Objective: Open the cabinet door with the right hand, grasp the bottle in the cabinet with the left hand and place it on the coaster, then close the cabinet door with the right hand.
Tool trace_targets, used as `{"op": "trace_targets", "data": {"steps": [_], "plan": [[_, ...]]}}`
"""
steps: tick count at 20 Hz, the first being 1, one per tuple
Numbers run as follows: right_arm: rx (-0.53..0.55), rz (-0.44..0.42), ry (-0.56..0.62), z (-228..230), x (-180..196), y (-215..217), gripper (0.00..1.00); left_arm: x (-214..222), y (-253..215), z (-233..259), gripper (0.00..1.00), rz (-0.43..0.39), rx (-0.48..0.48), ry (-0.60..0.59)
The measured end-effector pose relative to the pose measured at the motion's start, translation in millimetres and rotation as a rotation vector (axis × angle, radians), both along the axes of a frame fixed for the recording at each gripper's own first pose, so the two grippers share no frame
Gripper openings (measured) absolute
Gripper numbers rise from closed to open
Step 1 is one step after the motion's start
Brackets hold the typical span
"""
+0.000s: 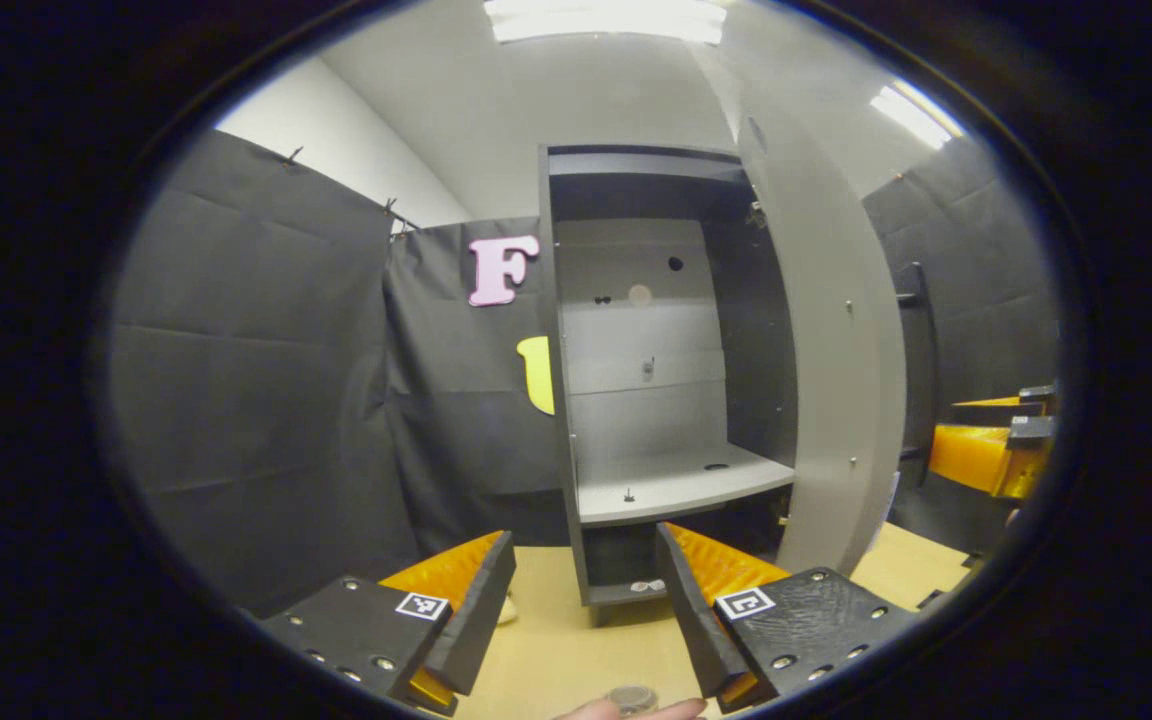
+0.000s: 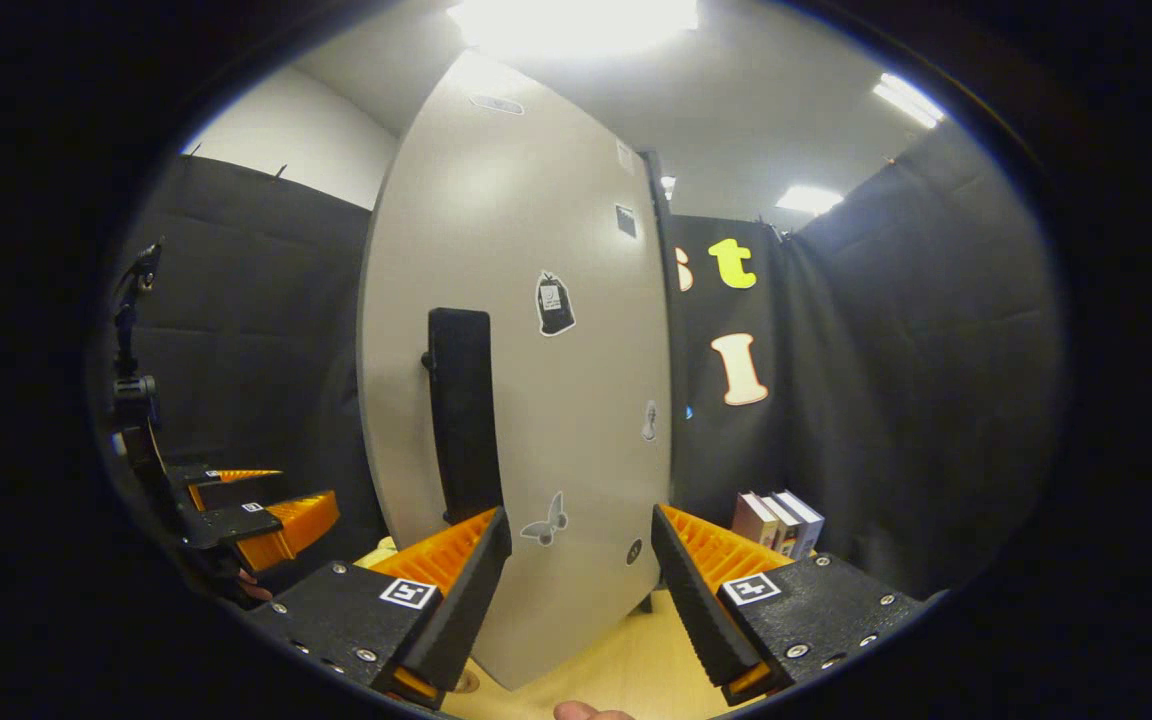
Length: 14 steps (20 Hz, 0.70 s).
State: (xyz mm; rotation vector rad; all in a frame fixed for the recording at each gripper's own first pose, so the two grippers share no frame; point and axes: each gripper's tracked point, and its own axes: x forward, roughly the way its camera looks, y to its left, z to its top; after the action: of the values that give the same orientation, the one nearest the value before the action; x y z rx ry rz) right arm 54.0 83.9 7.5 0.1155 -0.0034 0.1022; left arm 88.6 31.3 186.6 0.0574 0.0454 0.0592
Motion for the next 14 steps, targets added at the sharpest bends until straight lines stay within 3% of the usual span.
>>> {"op": "trace_targets", "data": {"steps": [2, 4, 5, 7, 8, 10, 11, 13, 14], "plan": [[0.015, 0.030, 0.013, -4, 24, 5, 0.89, 6, 2, 6, 0.86, 0.028, 0.014, -0.007], [0.025, 0.048, 0.028, -4, 46, 4, 0.89, 22, 2, 11, 0.77, 0.046, 0.035, -0.003], [0.023, 0.053, 0.023, -2, 57, 3, 0.89, 30, 1, 16, 0.86, 0.048, 0.033, -0.013], [0.024, 0.062, 0.025, -4, 77, 0, 0.89, 42, -3, 15, 0.81, 0.052, 0.025, -0.023], [0.032, 0.073, 0.024, -6, 85, 2, 0.89, 44, -3, 13, 0.86, 0.060, 0.023, -0.023], [0.035, 0.078, 0.017, -12, 99, 1, 0.89, 56, -8, 11, 0.86, 0.057, 0.011, -0.034], [0.025, 0.072, 0.025, -16, 105, -1, 0.89, 61, -9, 10, 0.81, 0.061, 0.005, -0.033], [0.033, 0.079, 0.051, -26, 110, 3, 0.89, 72, -13, 3, 0.86, 0.064, -0.016, -0.026], [0.036, 0.084, 0.060, -30, 115, 3, 0.89, 74, -9, 4, 0.81, 0.077, -0.017, -0.032]]}}
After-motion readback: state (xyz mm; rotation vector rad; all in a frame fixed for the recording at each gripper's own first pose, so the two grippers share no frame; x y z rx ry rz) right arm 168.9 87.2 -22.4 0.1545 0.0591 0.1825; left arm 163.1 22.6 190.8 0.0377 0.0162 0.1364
